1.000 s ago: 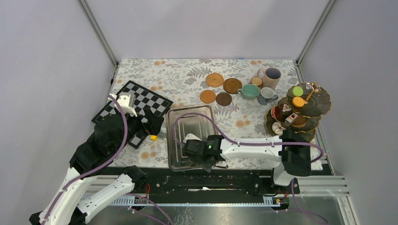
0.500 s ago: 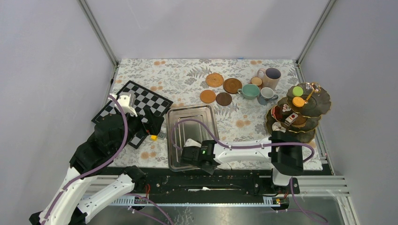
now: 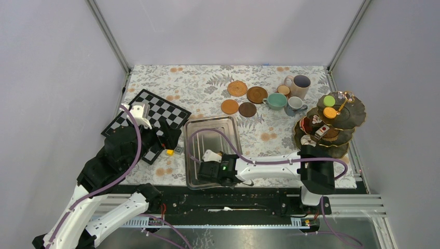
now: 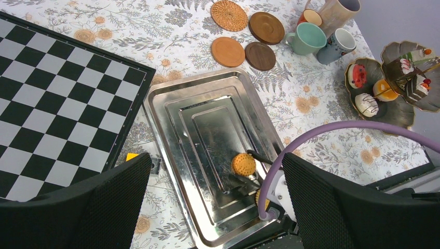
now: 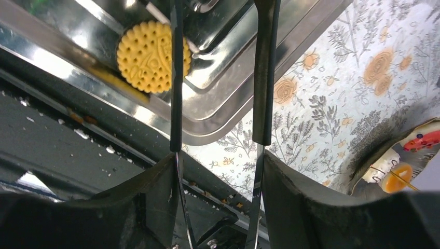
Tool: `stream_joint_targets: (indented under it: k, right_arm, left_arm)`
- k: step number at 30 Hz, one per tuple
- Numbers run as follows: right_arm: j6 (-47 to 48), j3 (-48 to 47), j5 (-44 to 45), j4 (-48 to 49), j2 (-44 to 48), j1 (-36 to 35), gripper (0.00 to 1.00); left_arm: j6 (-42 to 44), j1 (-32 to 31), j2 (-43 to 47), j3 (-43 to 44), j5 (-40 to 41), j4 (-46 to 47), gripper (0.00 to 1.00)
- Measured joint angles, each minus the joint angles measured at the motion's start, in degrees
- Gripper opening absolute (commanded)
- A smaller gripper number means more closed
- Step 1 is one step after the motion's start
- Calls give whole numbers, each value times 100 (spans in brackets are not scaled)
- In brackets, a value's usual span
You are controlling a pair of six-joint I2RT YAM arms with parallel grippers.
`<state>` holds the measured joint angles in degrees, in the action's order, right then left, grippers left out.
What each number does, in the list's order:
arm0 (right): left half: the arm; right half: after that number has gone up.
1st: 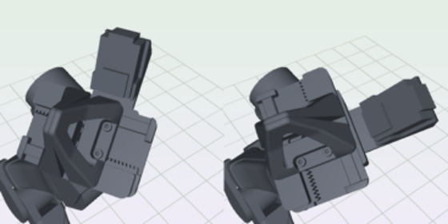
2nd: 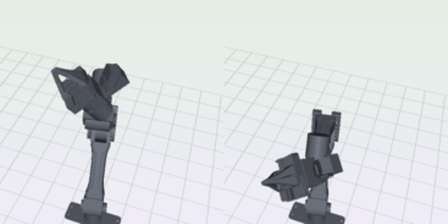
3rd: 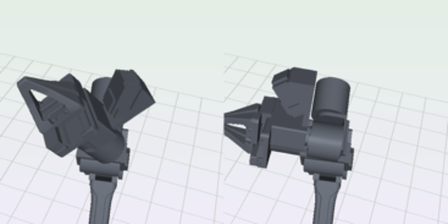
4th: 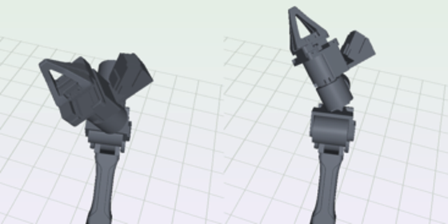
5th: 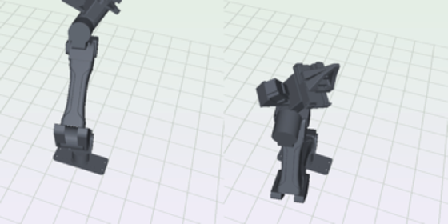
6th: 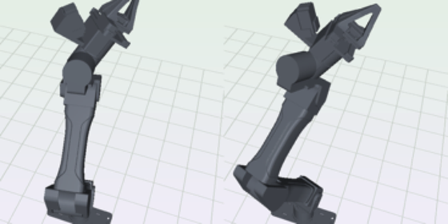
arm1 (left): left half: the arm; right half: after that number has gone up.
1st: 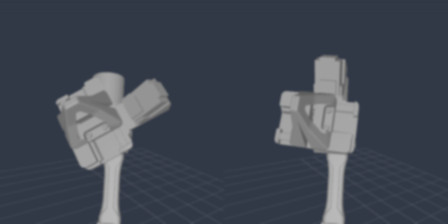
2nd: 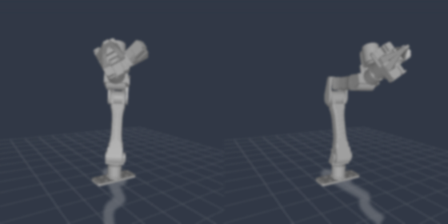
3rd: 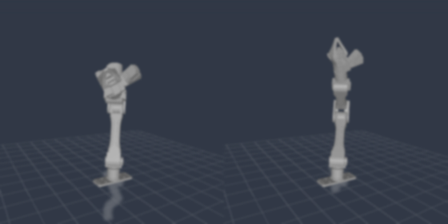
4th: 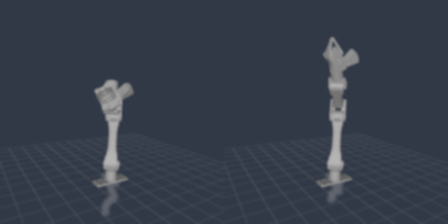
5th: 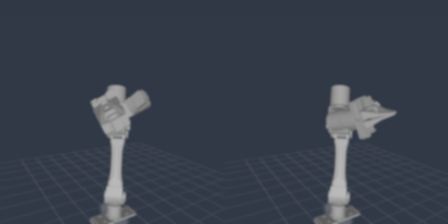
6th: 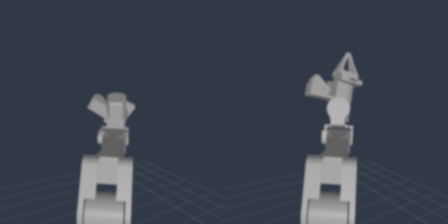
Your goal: Serve the afternoon tea
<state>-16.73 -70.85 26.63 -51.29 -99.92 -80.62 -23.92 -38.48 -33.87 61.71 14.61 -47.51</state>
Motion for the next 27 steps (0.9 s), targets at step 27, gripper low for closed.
stream_joint_targets:
  k: [27]
  right_arm:
    - [-2170,-1196,2524,-1768,2076,2964,51]
  left_arm:
    - [2,0,2,0,-2,0,99]
